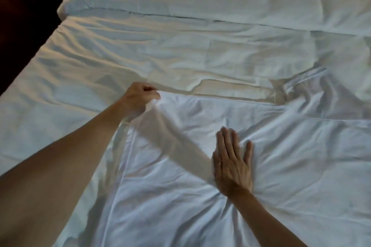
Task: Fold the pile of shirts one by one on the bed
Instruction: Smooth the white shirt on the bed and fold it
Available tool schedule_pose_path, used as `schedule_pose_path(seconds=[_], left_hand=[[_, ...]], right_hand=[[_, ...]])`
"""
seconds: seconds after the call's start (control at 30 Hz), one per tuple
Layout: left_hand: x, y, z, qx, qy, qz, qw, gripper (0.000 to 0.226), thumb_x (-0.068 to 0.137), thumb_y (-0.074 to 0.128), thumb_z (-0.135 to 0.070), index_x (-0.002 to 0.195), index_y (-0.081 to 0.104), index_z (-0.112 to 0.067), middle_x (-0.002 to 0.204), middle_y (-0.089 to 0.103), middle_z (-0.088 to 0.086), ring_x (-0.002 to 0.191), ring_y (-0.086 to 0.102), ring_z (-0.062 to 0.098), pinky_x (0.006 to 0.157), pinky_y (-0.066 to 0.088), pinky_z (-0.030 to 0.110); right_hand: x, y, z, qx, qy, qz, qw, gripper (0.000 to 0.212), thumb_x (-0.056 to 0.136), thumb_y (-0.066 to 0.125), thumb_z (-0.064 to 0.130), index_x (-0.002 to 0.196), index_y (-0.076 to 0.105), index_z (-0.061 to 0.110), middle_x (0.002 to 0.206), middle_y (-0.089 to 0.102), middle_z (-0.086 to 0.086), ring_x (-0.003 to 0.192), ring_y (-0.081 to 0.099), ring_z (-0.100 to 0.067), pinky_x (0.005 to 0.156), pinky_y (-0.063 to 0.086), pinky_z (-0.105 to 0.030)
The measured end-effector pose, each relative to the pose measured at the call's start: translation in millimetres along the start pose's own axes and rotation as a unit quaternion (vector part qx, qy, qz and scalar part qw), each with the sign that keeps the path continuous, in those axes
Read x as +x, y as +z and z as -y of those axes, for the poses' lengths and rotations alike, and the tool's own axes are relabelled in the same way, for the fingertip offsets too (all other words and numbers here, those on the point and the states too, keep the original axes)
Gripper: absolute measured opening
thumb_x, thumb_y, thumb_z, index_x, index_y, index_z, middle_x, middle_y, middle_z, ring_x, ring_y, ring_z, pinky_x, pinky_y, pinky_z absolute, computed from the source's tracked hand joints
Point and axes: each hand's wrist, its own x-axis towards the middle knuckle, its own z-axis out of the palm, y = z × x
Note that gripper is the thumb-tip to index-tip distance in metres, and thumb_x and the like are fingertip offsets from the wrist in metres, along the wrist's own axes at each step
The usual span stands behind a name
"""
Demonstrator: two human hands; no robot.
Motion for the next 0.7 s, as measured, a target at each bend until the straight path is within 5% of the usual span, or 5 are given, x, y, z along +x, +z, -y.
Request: schedule_pose_path(seconds=[0.13, 0.3, 0.5, 0.57, 0.7], left_hand=[[18, -9, 3, 0.02, 0.028, 0.002, 0.999, 0.019, 0.077, 0.08, -0.009, 0.095, 0.074, -0.009, 0.087, 0.067, 0.004, 0.079, 0.06, 0.013, 0.067, 0.046, 0.017], [0, 39, 27, 0.14, 0.149, -0.324, 0.924, 0.039, 0.078, 0.073, -0.014, 0.115, 0.067, -0.005, 0.111, 0.069, 0.018, 0.105, 0.062, 0.036, 0.091, 0.047, 0.037], [-97, 165, 51, 0.272, 0.382, -0.03, 0.883, 0.057, 0.1, 0.04, -0.04, 0.149, 0.041, -0.011, 0.157, 0.038, 0.009, 0.148, 0.03, 0.023, 0.115, 0.024, 0.059], [-75, 134, 80, 0.398, 0.375, -0.06, 0.835, 0.064, 0.098, 0.031, -0.052, 0.154, 0.033, -0.019, 0.162, 0.026, 0.006, 0.151, 0.02, 0.023, 0.114, 0.019, 0.066], [-33, 49, 121, 0.469, 0.183, -0.174, 0.847, 0.068, 0.097, 0.019, -0.055, 0.156, 0.03, -0.022, 0.164, 0.019, 0.008, 0.152, 0.014, 0.032, 0.113, 0.001, 0.07]], right_hand=[[-1, 0, 0, 0.005, 0.0, -0.006, 1.0, 0.06, 0.1, 0.022, 0.035, 0.157, 0.02, 0.017, 0.166, 0.01, 0.003, 0.153, 0.006, -0.02, 0.119, 0.007, -0.061], [-1, -1, 1, 0.009, -0.001, -0.001, 1.0, 0.061, 0.1, 0.022, 0.036, 0.157, 0.019, 0.017, 0.166, 0.008, 0.002, 0.153, 0.006, -0.019, 0.119, 0.007, -0.061], [-4, -1, 0, 0.029, 0.014, -0.008, 0.999, 0.063, 0.102, 0.017, 0.04, 0.157, 0.016, 0.01, 0.166, 0.005, -0.004, 0.153, 0.005, -0.02, 0.12, 0.004, -0.058], [-4, -1, 0, 0.032, 0.012, -0.012, 0.999, 0.064, 0.102, 0.019, 0.04, 0.157, 0.014, 0.009, 0.166, 0.004, -0.004, 0.153, 0.005, -0.019, 0.121, 0.001, -0.056], [-2, 0, 0, 0.033, 0.011, -0.015, 0.999, 0.065, 0.101, 0.021, 0.04, 0.157, 0.014, 0.009, 0.166, 0.004, -0.003, 0.153, 0.004, -0.018, 0.121, -0.001, -0.055]])
